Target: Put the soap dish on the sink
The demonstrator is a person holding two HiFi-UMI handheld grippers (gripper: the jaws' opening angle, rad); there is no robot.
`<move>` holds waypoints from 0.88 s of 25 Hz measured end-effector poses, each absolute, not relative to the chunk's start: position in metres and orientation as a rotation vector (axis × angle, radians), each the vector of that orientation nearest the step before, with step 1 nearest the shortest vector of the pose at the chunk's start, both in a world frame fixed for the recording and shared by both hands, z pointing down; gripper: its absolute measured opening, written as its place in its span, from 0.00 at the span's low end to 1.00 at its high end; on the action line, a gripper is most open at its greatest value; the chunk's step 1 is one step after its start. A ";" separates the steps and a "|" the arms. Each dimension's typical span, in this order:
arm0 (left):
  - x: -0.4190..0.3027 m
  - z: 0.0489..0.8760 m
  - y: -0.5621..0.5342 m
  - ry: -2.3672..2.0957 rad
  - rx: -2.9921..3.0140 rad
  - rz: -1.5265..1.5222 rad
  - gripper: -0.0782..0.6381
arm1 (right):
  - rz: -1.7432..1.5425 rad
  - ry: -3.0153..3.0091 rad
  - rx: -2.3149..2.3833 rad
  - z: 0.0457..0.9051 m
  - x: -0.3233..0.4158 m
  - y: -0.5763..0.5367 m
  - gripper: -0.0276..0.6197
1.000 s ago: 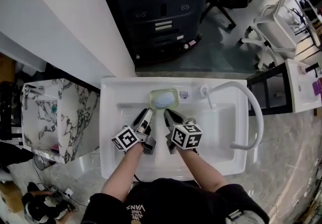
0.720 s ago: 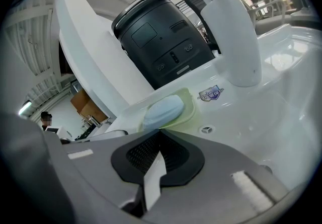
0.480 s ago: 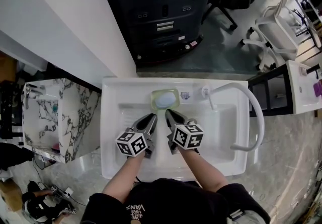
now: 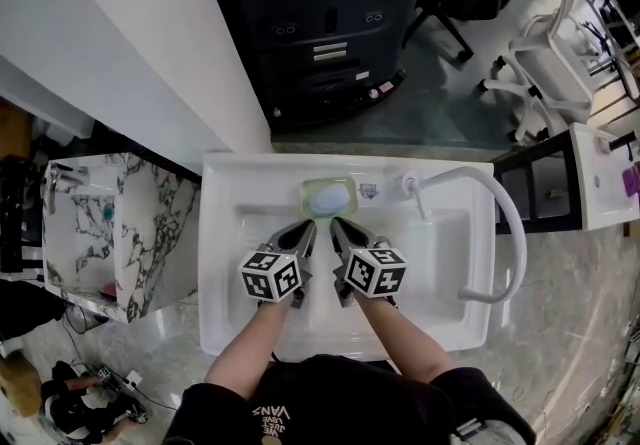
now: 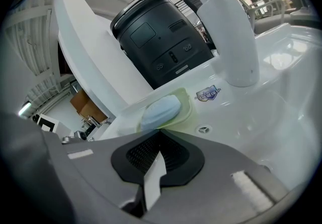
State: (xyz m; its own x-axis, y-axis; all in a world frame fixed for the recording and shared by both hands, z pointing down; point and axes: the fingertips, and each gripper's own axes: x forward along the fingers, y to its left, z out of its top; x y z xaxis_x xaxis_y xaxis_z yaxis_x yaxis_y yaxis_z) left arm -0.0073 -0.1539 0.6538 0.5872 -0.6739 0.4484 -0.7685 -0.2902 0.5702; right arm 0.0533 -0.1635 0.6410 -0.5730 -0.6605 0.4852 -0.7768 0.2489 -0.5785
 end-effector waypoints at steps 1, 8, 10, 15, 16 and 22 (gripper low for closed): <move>-0.008 0.654 -0.156 -1.147 2.033 0.152 0.18 | 1.231 -2.365 1.377 0.641 0.054 -0.164 0.05; -0.008 0.652 -0.166 -1.156 2.012 0.123 0.18 | 1.243 -2.361 1.392 0.642 0.059 -0.171 0.05; -0.008 0.653 -0.168 -1.160 2.007 0.114 0.18 | 1.243 -2.361 1.395 0.642 0.059 -0.172 0.05; -0.009 0.653 -0.171 -1.166 1.996 0.090 0.18 | 1.238 -2.356 1.404 0.642 0.059 -0.173 0.05; -0.009 0.653 -0.171 -1.164 1.996 0.088 0.18 | 1.238 -2.356 1.405 0.642 0.058 -0.173 0.05; -0.010 0.651 -0.170 -1.138 2.001 0.076 0.18 | 1.238 -2.362 1.393 0.640 0.058 -0.172 0.05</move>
State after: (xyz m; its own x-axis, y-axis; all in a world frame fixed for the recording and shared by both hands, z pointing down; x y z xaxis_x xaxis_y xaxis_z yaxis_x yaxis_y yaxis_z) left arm -0.0095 -0.1697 0.6513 0.5909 -0.6918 0.4150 -0.7406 -0.2611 0.6192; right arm 0.0578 -0.1719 0.6397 -0.5644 -0.6694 0.4831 -0.7782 0.2362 -0.5820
